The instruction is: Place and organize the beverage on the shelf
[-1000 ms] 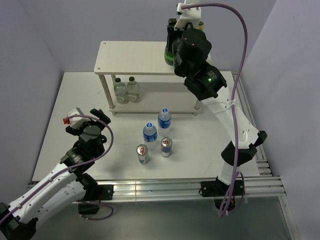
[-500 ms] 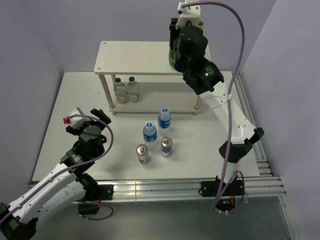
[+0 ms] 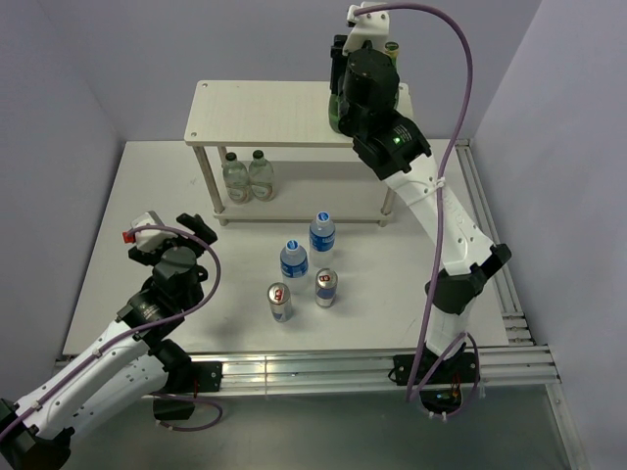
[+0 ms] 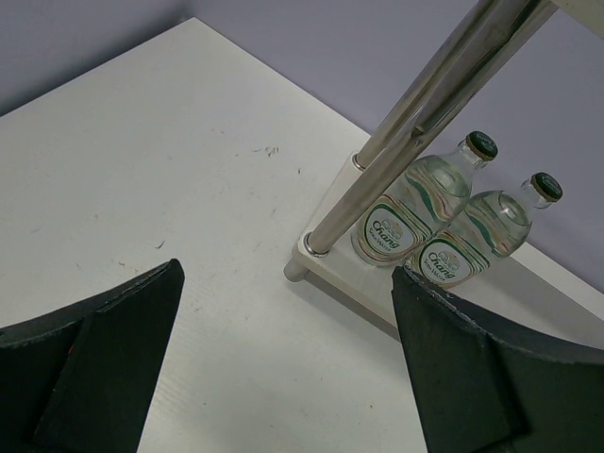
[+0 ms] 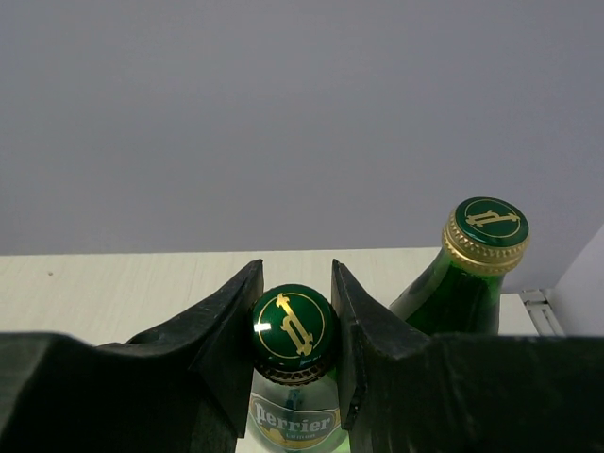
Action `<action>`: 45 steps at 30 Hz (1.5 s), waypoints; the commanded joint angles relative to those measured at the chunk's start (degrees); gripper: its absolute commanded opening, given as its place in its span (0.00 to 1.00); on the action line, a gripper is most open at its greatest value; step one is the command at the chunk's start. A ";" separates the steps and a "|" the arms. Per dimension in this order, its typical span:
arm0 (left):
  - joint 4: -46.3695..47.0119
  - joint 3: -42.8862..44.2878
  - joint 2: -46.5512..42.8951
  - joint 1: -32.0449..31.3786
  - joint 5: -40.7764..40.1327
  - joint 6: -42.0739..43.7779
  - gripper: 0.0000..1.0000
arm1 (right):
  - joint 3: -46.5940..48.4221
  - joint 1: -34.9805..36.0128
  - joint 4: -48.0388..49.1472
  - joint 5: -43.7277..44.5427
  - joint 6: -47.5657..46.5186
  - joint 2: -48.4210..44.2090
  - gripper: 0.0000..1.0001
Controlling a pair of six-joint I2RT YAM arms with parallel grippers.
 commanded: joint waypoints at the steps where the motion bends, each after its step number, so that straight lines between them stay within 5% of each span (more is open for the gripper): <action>1: 0.36 0.55 -0.61 -0.07 -0.01 -0.06 0.99 | 2.25 -0.46 4.74 -0.87 1.17 0.32 0.16; 4: 0.44 0.64 -0.61 -0.07 -0.01 0.02 0.99 | 1.72 -0.64 5.18 -0.52 1.35 0.41 0.55; 8: 0.36 0.64 -0.70 -0.16 -0.18 0.02 0.99 | 1.28 -0.73 5.44 -0.52 1.43 0.84 0.69; 21: 0.62 0.64 -0.26 -0.07 -0.71 0.29 0.99 | -1.96 -0.73 5.09 -0.17 3.36 -1.61 0.76; 27: 0.71 0.64 -0.08 -0.16 -0.80 0.29 0.99 | -18.38 4.80 13.07 4.57 1.61 -13.55 0.81; 36: 0.71 0.56 -0.08 -0.07 -1.06 0.38 0.99 | -32.98 15.43 12.40 12.66 3.53 -25.76 0.84; 41: 0.62 0.55 0.01 -0.07 -0.89 0.20 0.99 | -52.12 18.35 9.13 7.49 19.08 -33.51 0.84; 45: 0.71 0.47 0.18 -0.07 -0.36 0.20 0.99 | -67.69 18.26 15.09 -0.86 22.70 -37.39 0.84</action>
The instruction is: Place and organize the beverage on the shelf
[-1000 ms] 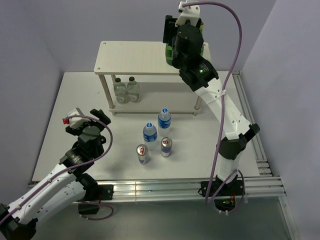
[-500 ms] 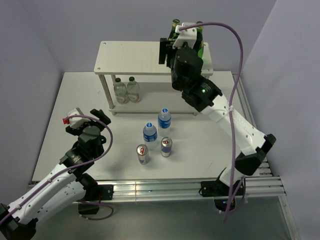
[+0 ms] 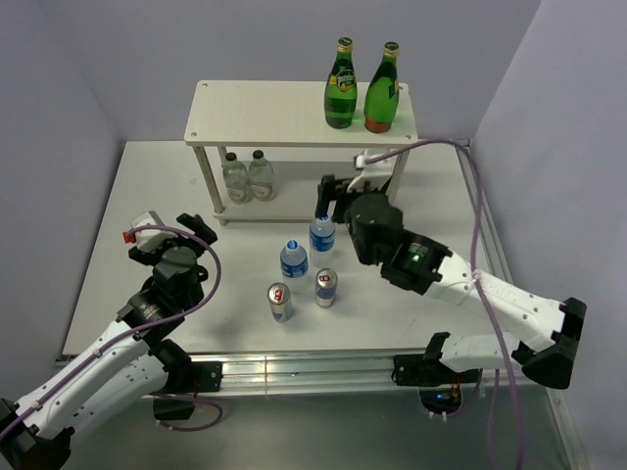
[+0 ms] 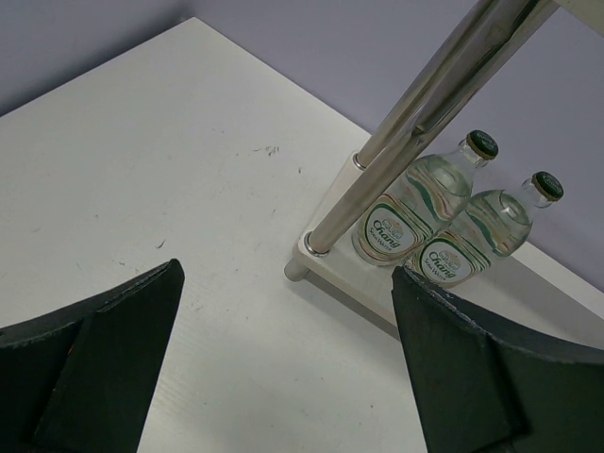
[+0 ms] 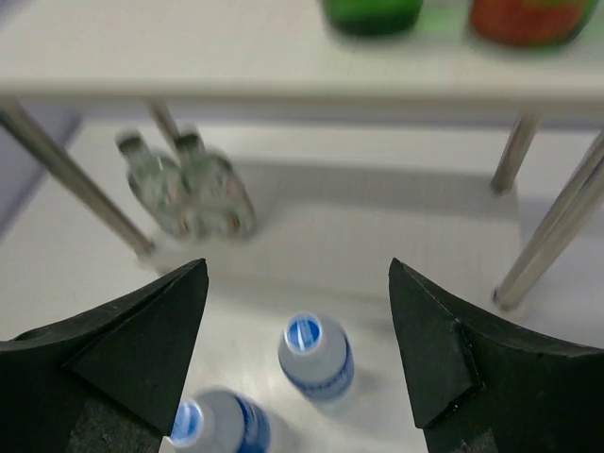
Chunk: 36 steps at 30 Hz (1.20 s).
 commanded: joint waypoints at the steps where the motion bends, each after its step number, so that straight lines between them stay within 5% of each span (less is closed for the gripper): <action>1: 0.88 0.38 -0.04 -0.07 -0.14 0.18 0.99 | -9.21 0.14 1.89 -6.35 7.90 0.73 0.84; 16: 1.15 0.12 1.02 -0.16 -0.31 0.53 0.99 | -13.89 -6.80 6.63 -12.25 13.54 12.24 0.80; 29: 1.41 0.20 1.28 -0.16 -0.67 0.88 0.99 | -15.57 -12.78 8.22 -16.56 15.04 15.85 0.16; 36: 1.68 0.20 1.90 -0.16 -0.75 1.06 0.99 | -12.59 -12.78 6.47 -13.49 12.32 13.31 0.02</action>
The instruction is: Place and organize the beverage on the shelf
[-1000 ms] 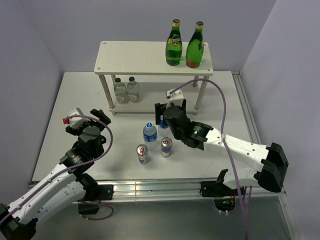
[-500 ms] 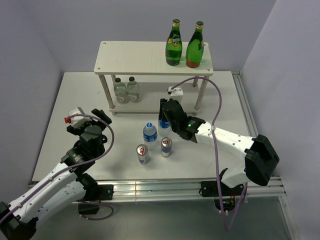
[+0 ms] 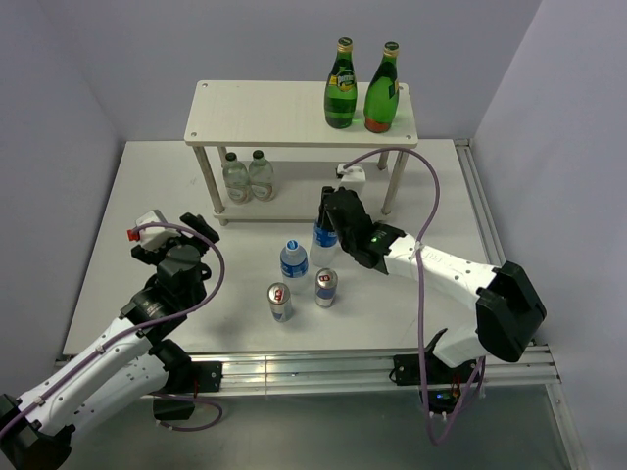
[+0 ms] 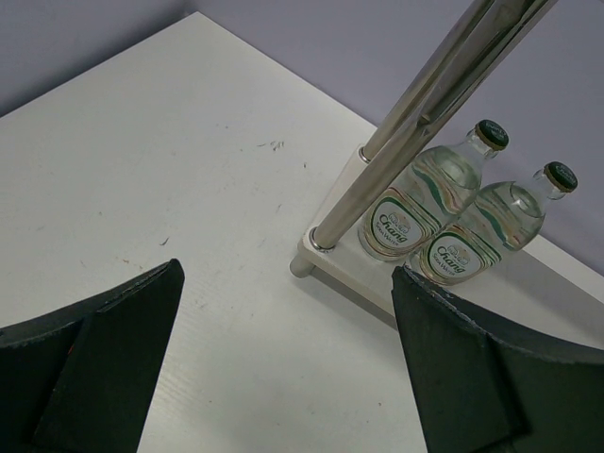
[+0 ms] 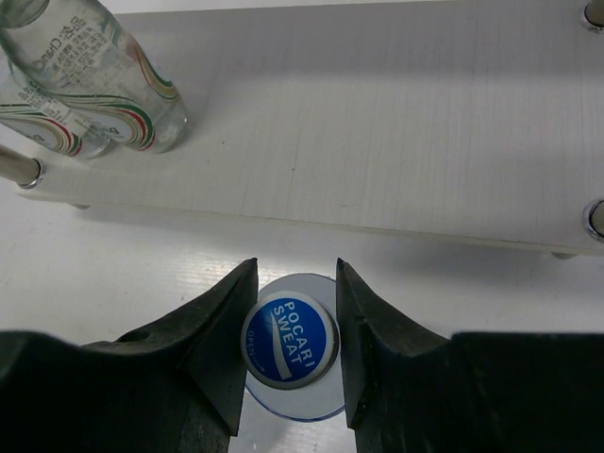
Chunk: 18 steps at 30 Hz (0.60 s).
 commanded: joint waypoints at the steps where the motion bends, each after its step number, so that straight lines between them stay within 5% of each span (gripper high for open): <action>1: 1.59 0.20 0.34 -0.07 -0.67 0.93 0.99 | 2.65 -0.41 -0.60 3.43 -2.07 -2.45 0.01; 18: 1.68 0.29 0.34 -0.07 -0.84 1.01 0.99 | 14.52 -7.35 3.70 10.74 -13.33 -4.22 0.00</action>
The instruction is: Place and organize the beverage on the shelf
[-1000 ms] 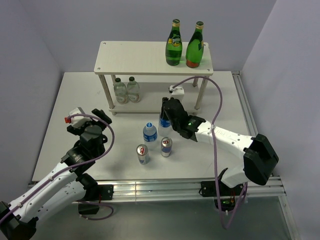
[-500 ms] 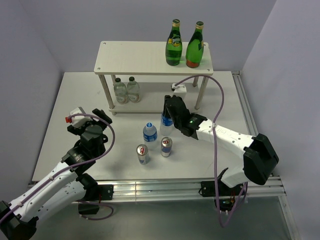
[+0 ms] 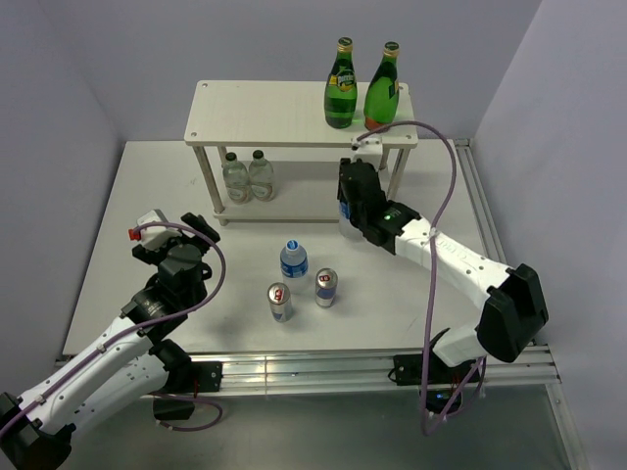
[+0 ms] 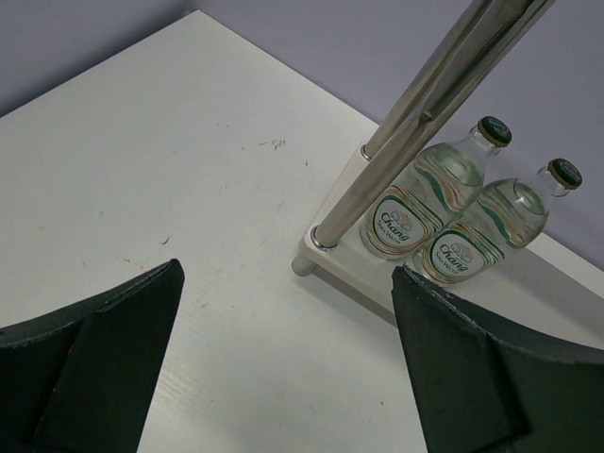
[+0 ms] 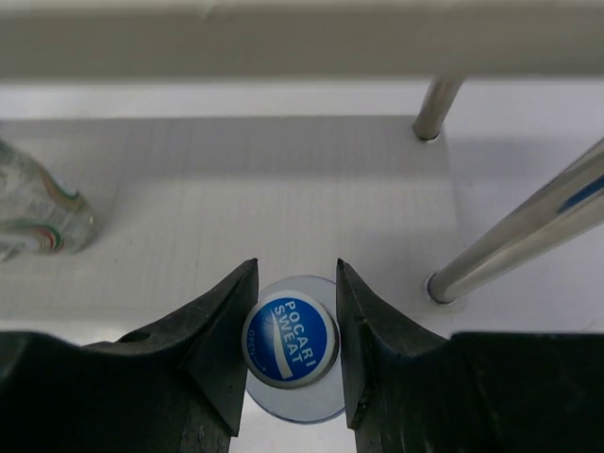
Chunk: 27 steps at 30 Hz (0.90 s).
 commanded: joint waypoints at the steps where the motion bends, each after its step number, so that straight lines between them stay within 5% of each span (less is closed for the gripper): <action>1: 1.74 0.20 -0.22 -0.07 -0.82 0.97 0.99 | 5.85 -2.37 9.86 4.18 -2.68 -3.56 0.00; 13: 1.65 0.38 0.22 -0.07 -1.17 1.06 0.99 | 4.36 -8.00 21.11 3.12 -0.57 0.66 0.00; 27: 1.65 0.38 0.30 -0.07 -1.44 1.32 0.99 | 2.08 -8.79 22.96 3.56 1.71 5.32 0.00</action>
